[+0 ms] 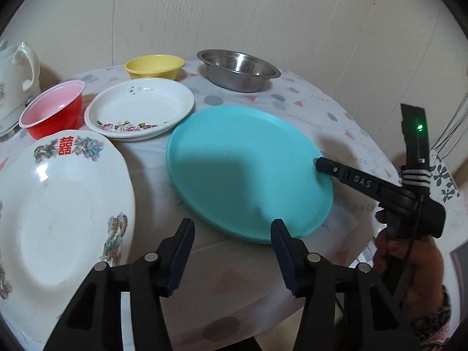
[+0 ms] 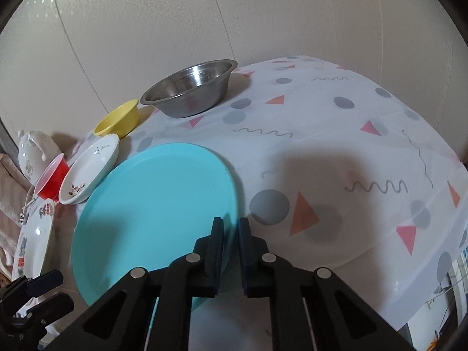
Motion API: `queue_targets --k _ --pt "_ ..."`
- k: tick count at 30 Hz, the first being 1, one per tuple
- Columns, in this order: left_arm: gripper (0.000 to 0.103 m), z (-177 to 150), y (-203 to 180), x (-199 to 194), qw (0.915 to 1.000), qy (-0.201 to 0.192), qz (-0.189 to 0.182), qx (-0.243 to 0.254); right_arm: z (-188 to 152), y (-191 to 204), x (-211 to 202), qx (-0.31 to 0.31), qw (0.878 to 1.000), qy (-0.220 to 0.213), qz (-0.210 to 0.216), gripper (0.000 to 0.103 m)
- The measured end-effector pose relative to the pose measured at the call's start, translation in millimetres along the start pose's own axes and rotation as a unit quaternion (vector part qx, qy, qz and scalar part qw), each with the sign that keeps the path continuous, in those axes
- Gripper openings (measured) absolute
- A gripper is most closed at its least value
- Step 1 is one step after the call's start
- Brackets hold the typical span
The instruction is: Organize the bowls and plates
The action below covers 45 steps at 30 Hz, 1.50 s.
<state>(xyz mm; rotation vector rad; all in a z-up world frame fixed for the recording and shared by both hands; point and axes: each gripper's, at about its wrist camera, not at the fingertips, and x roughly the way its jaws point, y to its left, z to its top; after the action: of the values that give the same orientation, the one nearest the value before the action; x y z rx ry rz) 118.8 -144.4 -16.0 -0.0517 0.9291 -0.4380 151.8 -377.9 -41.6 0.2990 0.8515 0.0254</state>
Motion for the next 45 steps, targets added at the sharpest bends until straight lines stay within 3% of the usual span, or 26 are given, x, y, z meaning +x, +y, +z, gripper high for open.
queue_targets --k 13,21,23,27,29,34,45 --pt "0.056 2 -5 11 0.9998 0.006 0.021 -0.002 -1 -20 -6 0.014 0.999 -0.024 -0.017 0.008" --pt "0.054 16 -13 33 0.9994 0.029 0.000 -0.017 0 -37 -13 0.031 0.999 -0.034 -0.024 0.008" --pt "0.050 18 -14 40 0.9992 0.032 -0.010 -0.021 1 -36 -14 0.029 0.999 -0.037 -0.027 0.008" --pt "0.043 24 -16 44 0.9997 0.019 0.008 -0.010 3 -39 -14 0.034 0.998 -0.039 -0.023 0.008" --pt "0.035 26 -15 47 0.9998 0.014 0.016 -0.007 4 -39 -11 0.036 0.998 -0.038 -0.023 0.008" --pt "0.030 32 -11 50 0.9997 0.007 0.020 -0.011 10 -41 -5 0.041 0.998 -0.041 -0.028 0.008" --pt "0.030 53 -4 65 0.9988 0.003 0.037 -0.033 30 -41 17 0.043 0.998 -0.038 -0.020 0.008"
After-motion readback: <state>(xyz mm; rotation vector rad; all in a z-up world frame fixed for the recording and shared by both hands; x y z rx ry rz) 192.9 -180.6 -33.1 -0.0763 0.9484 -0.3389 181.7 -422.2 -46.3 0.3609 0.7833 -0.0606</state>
